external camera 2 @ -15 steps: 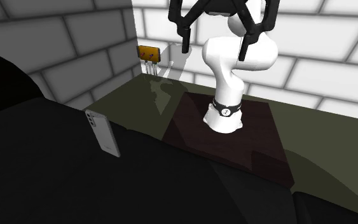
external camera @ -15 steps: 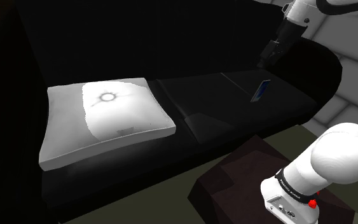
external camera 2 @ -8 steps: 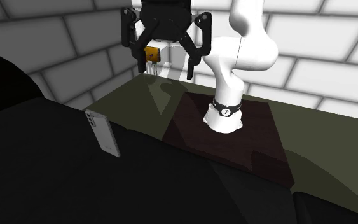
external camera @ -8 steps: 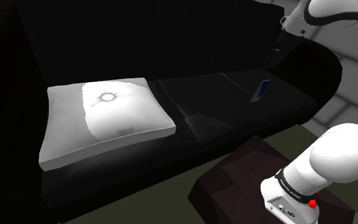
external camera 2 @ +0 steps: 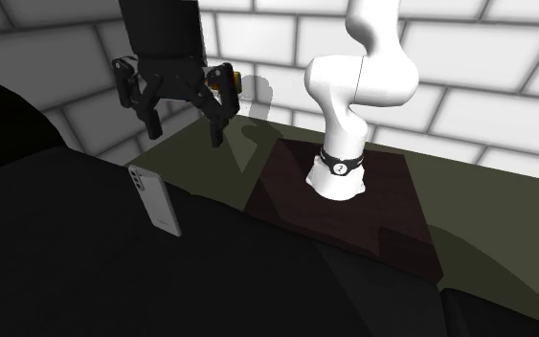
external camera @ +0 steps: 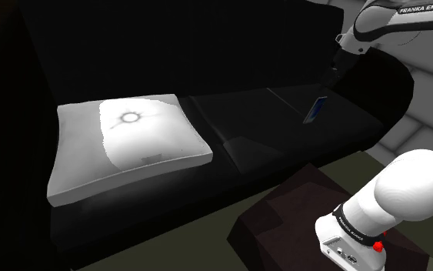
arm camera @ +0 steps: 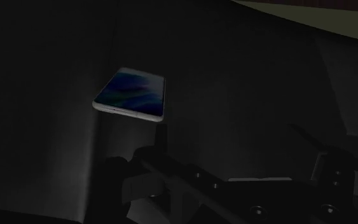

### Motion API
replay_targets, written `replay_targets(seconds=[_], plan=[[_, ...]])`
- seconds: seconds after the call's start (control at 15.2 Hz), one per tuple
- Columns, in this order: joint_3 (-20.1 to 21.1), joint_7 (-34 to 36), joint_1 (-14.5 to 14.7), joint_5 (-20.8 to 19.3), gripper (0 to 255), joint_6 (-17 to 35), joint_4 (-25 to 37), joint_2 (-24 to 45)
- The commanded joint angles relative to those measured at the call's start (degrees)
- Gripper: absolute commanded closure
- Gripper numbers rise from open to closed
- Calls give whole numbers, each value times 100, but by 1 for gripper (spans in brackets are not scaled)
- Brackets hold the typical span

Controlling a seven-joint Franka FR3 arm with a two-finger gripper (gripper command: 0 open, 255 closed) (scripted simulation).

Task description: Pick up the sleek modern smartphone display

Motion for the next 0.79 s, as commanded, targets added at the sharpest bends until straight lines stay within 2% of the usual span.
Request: replay_targets(seconds=[0.0, 0.33, 0.73], plan=[[-309, -379, 10, 46, 0, 188, 159, 390], [-959, -1310, 78, 438, 0, 512, 699, 1440], [-1032, -1396, 81, 532, 0, 991, 393, 1642]])
